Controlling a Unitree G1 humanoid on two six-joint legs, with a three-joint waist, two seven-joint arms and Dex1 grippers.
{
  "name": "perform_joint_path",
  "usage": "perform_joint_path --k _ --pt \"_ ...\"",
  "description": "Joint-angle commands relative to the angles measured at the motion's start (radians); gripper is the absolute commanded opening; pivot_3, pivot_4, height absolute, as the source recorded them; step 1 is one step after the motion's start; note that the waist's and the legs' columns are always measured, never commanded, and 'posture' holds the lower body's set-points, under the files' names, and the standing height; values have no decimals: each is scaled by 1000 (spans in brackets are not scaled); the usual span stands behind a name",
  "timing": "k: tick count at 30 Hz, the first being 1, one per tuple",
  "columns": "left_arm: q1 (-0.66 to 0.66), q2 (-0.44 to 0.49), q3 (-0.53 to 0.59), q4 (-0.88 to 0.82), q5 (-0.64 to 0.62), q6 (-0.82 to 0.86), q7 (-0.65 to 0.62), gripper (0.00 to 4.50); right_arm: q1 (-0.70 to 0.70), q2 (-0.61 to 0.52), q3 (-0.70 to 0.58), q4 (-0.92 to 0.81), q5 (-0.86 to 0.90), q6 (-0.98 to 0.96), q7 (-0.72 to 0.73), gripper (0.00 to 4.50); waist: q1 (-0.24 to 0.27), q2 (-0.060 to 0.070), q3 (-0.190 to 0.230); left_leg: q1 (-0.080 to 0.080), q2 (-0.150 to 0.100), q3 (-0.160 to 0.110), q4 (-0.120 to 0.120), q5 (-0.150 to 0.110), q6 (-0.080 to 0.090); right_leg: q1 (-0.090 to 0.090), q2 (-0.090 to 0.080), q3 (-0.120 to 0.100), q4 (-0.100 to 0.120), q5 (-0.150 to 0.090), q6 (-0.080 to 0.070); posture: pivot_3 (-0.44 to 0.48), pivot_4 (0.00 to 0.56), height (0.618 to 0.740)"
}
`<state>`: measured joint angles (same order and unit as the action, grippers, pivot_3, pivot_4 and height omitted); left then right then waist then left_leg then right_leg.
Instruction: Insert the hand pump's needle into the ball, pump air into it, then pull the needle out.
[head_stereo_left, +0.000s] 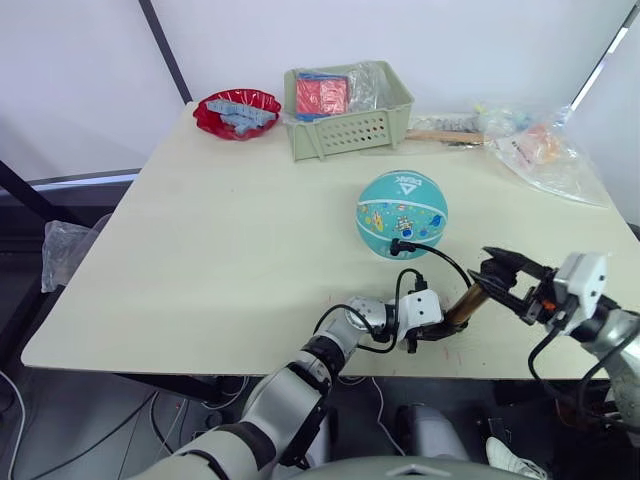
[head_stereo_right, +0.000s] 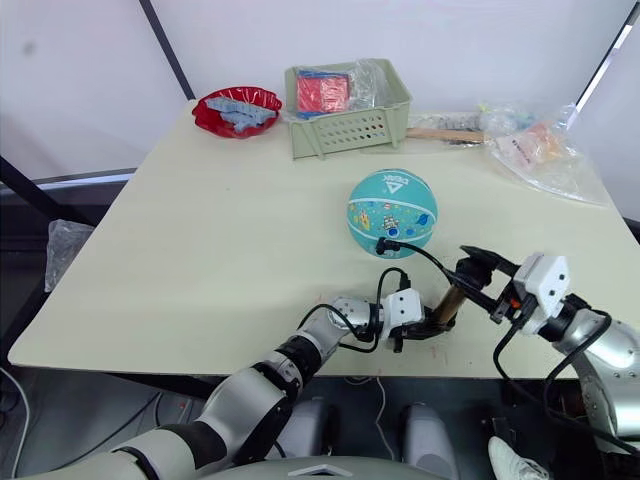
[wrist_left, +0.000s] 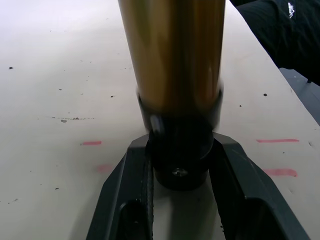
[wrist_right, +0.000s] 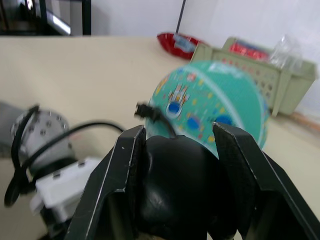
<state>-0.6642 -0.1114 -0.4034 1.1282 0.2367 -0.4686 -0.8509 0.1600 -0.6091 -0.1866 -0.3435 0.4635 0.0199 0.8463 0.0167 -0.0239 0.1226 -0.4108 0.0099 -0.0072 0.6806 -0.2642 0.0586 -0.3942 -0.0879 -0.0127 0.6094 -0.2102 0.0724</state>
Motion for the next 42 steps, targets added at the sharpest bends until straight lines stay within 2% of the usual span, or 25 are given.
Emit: perform_joint_path --k 1,6,11,16,25,32,42 --pt "33 25 -42 56 54 33 -22 1085 19 -7 -6 32 -10 36 -6 1604 0 0 0 0 0 0 0 0 0 0 0 0 0 0 0 0 150 740" --pt "32 27 -43 60 56 33 -21 1085 -36 -51 -96 -17 89 93 -7 1604 0 1 1 -1 0 0 0 0 0 0 0 0 0 0 0 0 150 740" --pt "29 25 -43 61 55 34 -20 1085 -108 -128 -206 -51 207 175 -4 1604 1 8 5 -2 -1 1 0 0 0 -1 -2 0 0 0 0 0 150 740" --pt "28 19 -44 62 54 34 -19 1085 -232 -228 -344 -59 367 278 -20 1604 1 14 11 -3 -2 1 1 0 0 -2 -2 1 0 0 0 0 150 740" --pt "30 20 -45 63 55 32 -18 1085 -350 -364 -477 -21 473 406 -20 1604 1 13 14 -4 -2 1 2 0 0 -1 -3 1 0 0 1 0 150 740" --pt "27 22 -44 66 55 33 -18 1085 -379 -364 -481 -32 489 444 -27 1604 1 14 16 -4 -2 2 2 0 0 -2 -4 1 0 1 1 0 150 740" --pt "26 21 -43 66 55 33 -17 1085 -154 -222 -317 -79 304 344 31 1604 1 10 13 -3 -2 0 2 0 0 -1 -2 0 0 0 1 0 150 740"
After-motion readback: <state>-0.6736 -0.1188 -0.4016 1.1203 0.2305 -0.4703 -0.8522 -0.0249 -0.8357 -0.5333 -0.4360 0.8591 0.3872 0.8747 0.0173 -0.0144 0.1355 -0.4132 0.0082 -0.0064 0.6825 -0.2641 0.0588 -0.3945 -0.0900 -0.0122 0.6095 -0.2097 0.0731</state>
